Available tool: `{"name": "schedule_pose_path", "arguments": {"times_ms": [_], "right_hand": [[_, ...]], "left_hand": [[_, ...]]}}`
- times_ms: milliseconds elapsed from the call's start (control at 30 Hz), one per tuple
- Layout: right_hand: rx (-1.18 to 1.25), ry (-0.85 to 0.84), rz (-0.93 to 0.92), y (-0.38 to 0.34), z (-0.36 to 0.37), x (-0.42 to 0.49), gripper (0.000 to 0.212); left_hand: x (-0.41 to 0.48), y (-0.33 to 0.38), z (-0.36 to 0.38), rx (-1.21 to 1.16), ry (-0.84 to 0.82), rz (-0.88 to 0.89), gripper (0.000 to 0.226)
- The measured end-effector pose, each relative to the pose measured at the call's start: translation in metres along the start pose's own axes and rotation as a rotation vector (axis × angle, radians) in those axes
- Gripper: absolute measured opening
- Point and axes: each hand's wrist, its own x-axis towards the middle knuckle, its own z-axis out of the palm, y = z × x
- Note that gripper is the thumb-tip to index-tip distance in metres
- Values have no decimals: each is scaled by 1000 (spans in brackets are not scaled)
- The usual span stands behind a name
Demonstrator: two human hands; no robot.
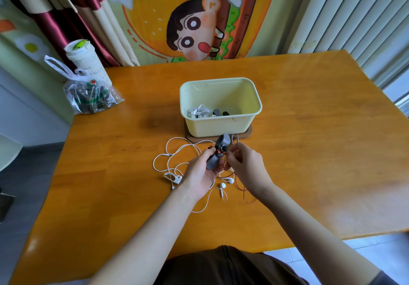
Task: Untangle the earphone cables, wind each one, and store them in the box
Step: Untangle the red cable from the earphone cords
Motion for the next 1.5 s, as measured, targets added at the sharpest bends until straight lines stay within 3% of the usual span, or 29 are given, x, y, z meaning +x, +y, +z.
{"name": "schedule_pose_path", "arguments": {"times_ms": [267, 767, 1033, 1233, 1367, 1500], "right_hand": [[144, 113, -27, -8, -9, 5, 9], [194, 83, -95, -11, -14, 7, 3], [63, 119, -158, -6, -11, 6, 9], [73, 106, -142, -9, -15, 5, 10], [87, 94, -152, -8, -17, 3, 17], [52, 55, -150, -3, -18, 5, 8]], "left_hand": [[0, -2, -5, -1, 3, -14, 12], [-1, -5, -3, -203, -118, -85, 20], [2, -9, -4, 101, -81, -23, 17], [2, -7, -6, 82, -112, -22, 17], [4, 0, -4, 179, -163, 30, 14], [4, 6, -4, 295, -131, 99, 15]]}}
